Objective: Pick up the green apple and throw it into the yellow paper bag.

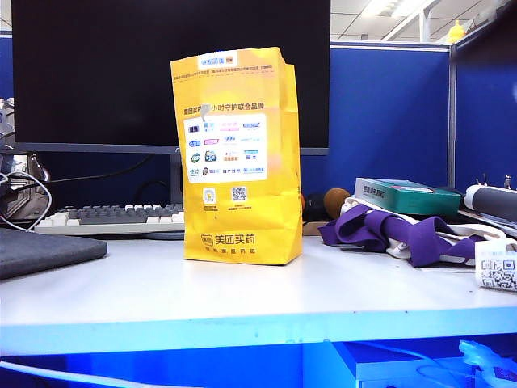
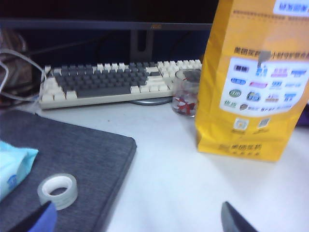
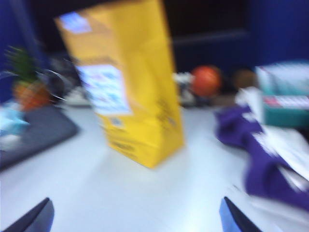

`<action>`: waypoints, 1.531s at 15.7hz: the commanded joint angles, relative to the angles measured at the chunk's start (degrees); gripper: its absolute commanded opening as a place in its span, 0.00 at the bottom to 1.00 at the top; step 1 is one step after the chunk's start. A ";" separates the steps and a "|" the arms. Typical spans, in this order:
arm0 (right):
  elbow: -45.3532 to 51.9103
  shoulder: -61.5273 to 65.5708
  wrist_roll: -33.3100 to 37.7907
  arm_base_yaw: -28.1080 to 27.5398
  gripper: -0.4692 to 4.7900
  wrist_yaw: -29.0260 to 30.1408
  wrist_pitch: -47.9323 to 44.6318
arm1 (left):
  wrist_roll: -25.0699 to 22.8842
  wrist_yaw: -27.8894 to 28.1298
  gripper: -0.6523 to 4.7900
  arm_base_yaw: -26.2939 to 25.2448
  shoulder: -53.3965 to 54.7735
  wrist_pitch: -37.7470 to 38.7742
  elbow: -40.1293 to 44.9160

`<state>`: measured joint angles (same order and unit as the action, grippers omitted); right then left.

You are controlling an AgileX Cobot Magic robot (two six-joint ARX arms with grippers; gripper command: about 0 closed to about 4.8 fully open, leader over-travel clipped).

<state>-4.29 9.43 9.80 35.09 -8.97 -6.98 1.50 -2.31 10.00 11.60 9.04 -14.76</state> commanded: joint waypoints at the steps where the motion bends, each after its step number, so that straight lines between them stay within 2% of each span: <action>1: 1.46 -0.22 -3.02 0.07 1.00 -0.07 -2.32 | -2.78 -1.90 1.00 0.87 -1.05 -2.69 0.70; 3: 1.40 -0.24 -6.43 0.13 1.00 -0.15 -6.01 | -4.74 0.59 1.00 4.50 -4.66 -2.80 0.70; 6: 1.31 -0.33 -12.52 0.13 1.00 -2.86 -7.56 | -5.38 9.73 1.00 8.90 -10.01 0.26 1.38; 8: 1.38 -0.31 -14.43 0.07 1.00 -6.34 -4.94 | -5.92 10.29 1.00 9.29 -11.34 0.70 3.43; 11: 1.86 -0.31 -14.29 -0.02 1.00 -7.61 -2.12 | -5.44 10.25 1.00 9.29 -11.34 0.72 8.02; 13: 1.97 -0.31 -9.09 0.09 1.00 -7.39 0.63 | -2.60 9.97 1.00 9.29 -11.34 1.11 9.70; 14: 1.97 -0.33 -5.07 0.04 1.00 -7.41 2.36 | 0.94 9.81 1.00 9.29 -11.34 1.33 9.77; 15: 1.97 -0.33 -5.11 0.04 1.00 -7.48 3.34 | 1.79 9.84 1.00 9.29 -11.34 1.29 9.79; 24: 2.40 -1.99 -5.11 -0.02 1.00 -7.43 5.84 | 1.77 9.81 1.00 9.29 -11.34 1.38 9.79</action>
<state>-2.17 8.88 4.49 35.11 -16.36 -0.99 3.09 7.64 19.31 0.32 11.31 -4.84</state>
